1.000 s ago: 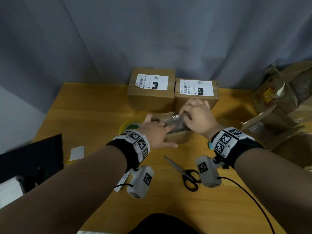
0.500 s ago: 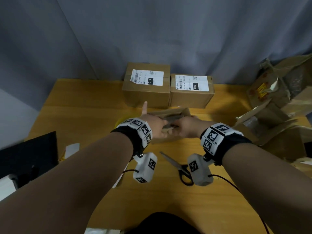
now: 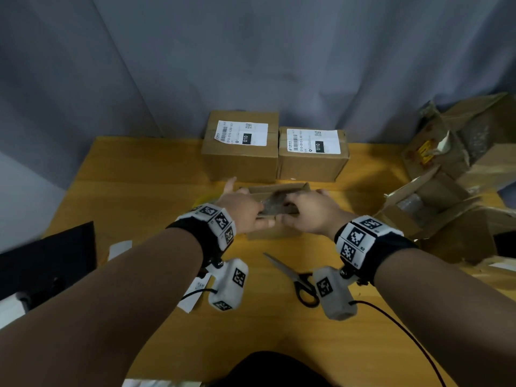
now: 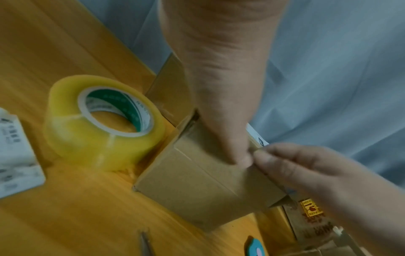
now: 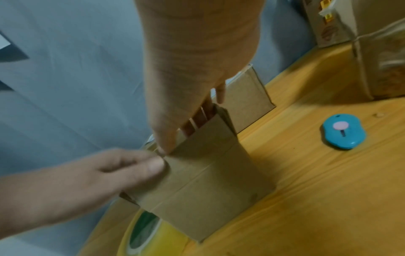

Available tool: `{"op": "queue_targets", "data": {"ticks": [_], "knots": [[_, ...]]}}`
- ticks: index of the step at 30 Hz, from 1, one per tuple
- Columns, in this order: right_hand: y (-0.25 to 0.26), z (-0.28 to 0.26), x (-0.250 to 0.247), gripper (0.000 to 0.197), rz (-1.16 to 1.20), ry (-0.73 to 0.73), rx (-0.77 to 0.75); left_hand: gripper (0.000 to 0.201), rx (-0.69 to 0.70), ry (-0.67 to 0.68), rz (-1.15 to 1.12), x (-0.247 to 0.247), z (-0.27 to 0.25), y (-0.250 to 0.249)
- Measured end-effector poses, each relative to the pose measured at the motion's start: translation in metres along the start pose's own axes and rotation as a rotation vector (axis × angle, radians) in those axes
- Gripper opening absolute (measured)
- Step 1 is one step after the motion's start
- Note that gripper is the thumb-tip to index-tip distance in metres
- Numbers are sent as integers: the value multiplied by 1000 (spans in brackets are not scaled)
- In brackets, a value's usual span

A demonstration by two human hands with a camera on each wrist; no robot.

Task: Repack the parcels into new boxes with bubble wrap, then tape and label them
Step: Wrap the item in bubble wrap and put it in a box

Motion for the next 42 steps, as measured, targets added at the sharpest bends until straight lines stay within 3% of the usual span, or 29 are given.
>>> {"op": "queue_targets", "data": {"ticks": [2, 3, 7, 9, 10, 14, 16, 19, 22, 24, 27, 30, 33, 39, 42], "knots": [[-3, -7, -18, 45, -67, -145, 9, 58, -25, -198, -112, -21, -6, 9], [-4, -10, -20, 48, -96, -150, 13, 53, -46, -282, -151, -29, -10, 15], [0, -9, 13, 76, -212, 173, -21, 29, -102, -406, -370, -39, -18, 44], [1, -5, 19, 82, -201, 217, -15, 20, -150, -374, -548, -35, -19, 58], [3, -3, 14, 79, -143, 167, -1, 17, -177, -341, -619, -31, -19, 63], [-3, -4, -36, 39, -24, -244, 82, 16, -206, -246, -762, -22, -21, 64], [-7, -2, -38, 30, -98, -214, 99, 28, -204, -186, -820, -16, -20, 60], [-14, 1, -21, 54, -67, -43, 110, 51, -145, -139, -876, -9, -18, 48], [-19, 2, -1, 69, 90, 60, 131, 71, -4, -78, -802, -9, -19, 25], [-18, 5, 8, 71, 187, 46, 108, 81, 34, -20, -612, -2, -18, 11], [-19, 6, 2, 62, 358, -131, 47, 85, 15, 19, -261, 15, -8, 8], [-23, -5, -14, 47, 461, -304, 22, 65, 20, -26, -140, 20, 0, 9], [-27, -13, -16, 45, 526, -321, 42, 53, 38, -129, -103, 11, 4, 9], [-11, -8, 20, 77, 521, -79, -5, 54, 47, -38, -271, 7, 8, 15], [-17, -2, 23, 72, 513, -67, 24, 54, 18, -132, -417, -3, 4, 24]]}}
Point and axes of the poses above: each hand's wrist, its own z-axis towards the middle knuckle, its own x-axis out of the palm, y = z × x, the point moved 10 cm from there along z, towards the middle knuckle, and after that the axes turned 12 degrees about -x, right-handed, at the moved point
